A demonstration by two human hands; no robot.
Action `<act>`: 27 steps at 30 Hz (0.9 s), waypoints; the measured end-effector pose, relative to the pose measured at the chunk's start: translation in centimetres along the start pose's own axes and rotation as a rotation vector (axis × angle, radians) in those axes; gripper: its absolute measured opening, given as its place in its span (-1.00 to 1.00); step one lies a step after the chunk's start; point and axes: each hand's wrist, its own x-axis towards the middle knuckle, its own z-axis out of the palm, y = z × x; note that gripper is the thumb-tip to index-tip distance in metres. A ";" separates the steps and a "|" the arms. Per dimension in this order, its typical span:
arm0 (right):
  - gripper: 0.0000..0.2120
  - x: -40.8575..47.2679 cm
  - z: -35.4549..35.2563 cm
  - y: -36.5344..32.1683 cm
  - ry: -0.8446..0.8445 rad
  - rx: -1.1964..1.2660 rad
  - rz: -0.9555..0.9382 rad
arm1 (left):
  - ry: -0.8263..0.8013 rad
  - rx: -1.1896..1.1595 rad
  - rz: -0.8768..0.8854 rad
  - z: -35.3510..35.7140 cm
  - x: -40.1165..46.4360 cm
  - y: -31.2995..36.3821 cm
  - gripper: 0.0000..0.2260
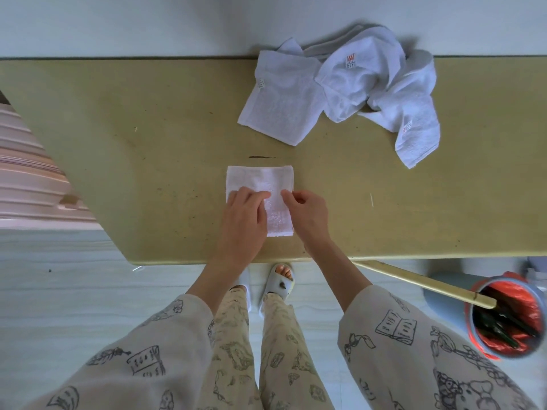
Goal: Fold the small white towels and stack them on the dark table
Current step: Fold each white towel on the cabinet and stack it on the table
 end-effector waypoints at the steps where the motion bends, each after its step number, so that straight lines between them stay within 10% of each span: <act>1: -0.79 0.1 0.1 -0.1 0.005 -0.011 0.002 | 0.032 0.064 0.031 -0.2 -0.4 -0.6 -0.73; 18: -0.94 0.5 -0.2 -0.5 0.103 -0.231 0.052 | -0.161 0.355 0.118 0.4 -1.7 -3.5 -0.61; 27: -0.54 1.2 3.1 2.6 0.172 -0.934 -0.752 | -0.155 0.183 0.105 -0.4 -2.3 -4.1 -0.54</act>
